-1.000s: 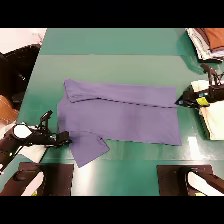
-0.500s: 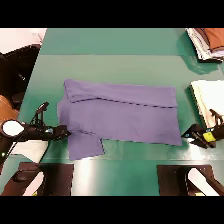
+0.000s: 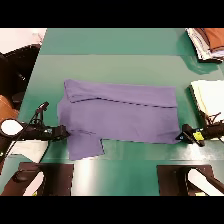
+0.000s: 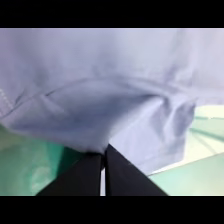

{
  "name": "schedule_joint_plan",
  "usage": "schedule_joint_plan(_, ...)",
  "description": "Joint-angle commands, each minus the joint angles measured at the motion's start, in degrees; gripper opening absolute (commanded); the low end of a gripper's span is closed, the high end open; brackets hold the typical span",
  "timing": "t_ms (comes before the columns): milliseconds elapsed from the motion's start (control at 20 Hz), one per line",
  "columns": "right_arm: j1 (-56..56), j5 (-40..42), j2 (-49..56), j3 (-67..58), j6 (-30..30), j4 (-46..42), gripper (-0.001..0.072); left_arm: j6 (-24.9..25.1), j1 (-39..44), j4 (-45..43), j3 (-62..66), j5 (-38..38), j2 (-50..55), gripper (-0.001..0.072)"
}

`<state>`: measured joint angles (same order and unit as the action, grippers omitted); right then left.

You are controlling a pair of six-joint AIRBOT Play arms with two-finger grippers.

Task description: Fold the shirts.

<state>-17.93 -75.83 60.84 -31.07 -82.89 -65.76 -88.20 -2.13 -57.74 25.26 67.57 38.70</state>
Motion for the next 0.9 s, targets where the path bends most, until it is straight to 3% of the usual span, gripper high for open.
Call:
schedule_joint_plan(0, 3.8, -4.4, -3.8, -3.4, 0.0, -3.6, 0.0018, -1.9, 0.0, -5.9, 3.4, 6.9, -2.2, 0.0021)
schedule_joint_plan(300, 3.5, -17.2, -18.8, -5.0, 0.0, -12.8, 0.0017, -10.3, 1.3, -4.9, 4.4, 23.4, -16.5, 0.0021)
schedule_joint_plan(400, 2.4, -18.6, -22.8, -5.0, -0.1, -12.8, 0.0016, -11.0, 1.3, -3.3, 6.5, 24.2, -17.6, 0.0021)
schedule_joint_plan(600, 2.3, -16.0, -22.9, -5.2, -0.4, -10.2, 0.0016, -7.7, 1.3, -3.7, 11.8, 13.9, -10.7, 0.0021)
schedule_joint_plan(850, 7.6, -8.4, -9.5, -15.8, -0.7, -8.8, 0.0016, 0.0, 1.3, -5.3, 19.4, -1.6, 8.5, 0.0023)
